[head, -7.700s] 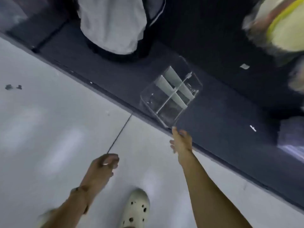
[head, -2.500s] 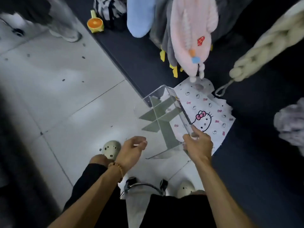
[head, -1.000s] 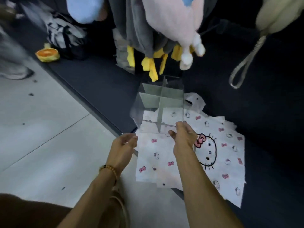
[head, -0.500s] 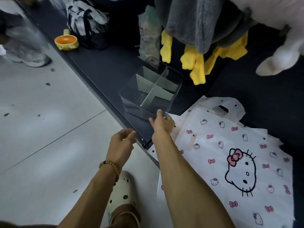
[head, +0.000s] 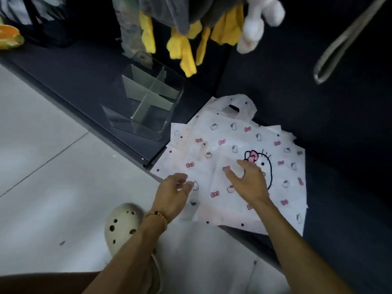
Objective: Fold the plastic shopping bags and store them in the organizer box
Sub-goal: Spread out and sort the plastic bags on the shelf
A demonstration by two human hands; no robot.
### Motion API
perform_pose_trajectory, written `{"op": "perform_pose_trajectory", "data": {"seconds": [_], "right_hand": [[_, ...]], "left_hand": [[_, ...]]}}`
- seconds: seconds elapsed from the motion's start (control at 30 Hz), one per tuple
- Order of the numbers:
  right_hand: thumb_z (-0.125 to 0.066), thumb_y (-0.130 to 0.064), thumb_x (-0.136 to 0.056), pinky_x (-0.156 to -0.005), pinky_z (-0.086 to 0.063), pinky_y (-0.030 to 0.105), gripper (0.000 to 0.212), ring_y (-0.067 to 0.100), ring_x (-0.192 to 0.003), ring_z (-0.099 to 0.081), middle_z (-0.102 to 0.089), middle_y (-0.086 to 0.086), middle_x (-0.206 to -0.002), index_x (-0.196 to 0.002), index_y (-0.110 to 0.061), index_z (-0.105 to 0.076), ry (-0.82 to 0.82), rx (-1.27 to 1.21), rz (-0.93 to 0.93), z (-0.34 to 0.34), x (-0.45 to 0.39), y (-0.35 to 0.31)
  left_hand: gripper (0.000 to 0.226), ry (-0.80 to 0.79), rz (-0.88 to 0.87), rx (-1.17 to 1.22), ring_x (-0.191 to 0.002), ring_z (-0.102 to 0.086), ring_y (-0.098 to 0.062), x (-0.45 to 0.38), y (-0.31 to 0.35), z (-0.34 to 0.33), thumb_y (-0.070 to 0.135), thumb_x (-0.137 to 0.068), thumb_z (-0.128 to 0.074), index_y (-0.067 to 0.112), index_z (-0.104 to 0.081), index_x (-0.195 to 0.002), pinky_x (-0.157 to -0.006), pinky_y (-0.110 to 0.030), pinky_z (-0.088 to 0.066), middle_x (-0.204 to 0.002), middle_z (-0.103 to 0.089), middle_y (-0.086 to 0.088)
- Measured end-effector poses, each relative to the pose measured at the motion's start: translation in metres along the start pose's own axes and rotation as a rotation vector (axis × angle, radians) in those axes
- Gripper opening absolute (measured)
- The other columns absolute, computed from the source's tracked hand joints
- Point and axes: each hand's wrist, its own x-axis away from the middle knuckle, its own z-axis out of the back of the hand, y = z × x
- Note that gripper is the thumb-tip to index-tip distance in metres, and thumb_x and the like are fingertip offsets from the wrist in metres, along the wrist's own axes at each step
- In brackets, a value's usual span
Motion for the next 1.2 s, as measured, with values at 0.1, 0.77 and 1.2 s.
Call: {"op": "perform_pose_trajectory", "data": {"seconds": [0.1, 0.77, 1.2], "right_hand": [[-0.059, -0.072, -0.076, -0.118, -0.006, 0.043, 0.105, 0.02, -0.149, 0.003, 0.004, 0.001, -0.162, -0.155, -0.024, -0.009, -0.252, 0.369, -0.079, 0.019, 0.017, 0.063], [-0.044, -0.033, -0.096, -0.067, -0.051, 0.038, 0.04, 0.028, -0.07, -0.065, -0.065, 0.015, -0.073, -0.07, -0.006, -0.057, -0.328, -0.133, 0.128, -0.027, 0.077, -0.013], [-0.066, -0.058, -0.079, -0.103, -0.039, 0.036, 0.083, 0.026, -0.131, -0.043, -0.044, 0.007, -0.145, -0.141, -0.011, -0.037, -0.058, -0.207, -0.178, 0.013, 0.015, 0.047]], "left_hand": [[0.046, -0.016, -0.079, -0.203, -0.127, -0.044, -0.022, -0.005, -0.002, -0.026, 0.03, -0.091, -0.06, 0.011, -0.052, -0.132, -0.107, -0.03, -0.035, -0.138, -0.047, -0.007], [0.041, -0.096, 0.276, 0.483, -0.081, -0.069, -0.017, 0.027, 0.015, -0.048, 0.055, -0.085, -0.058, 0.022, -0.064, -0.108, -0.067, -0.031, -0.056, -0.096, -0.071, -0.002], [0.046, -0.022, 0.17, 0.334, -0.068, -0.071, -0.03, 0.023, -0.001, -0.001, -0.006, -0.086, -0.054, 0.034, -0.064, -0.103, -0.061, -0.045, -0.059, -0.085, -0.073, -0.008]]}}
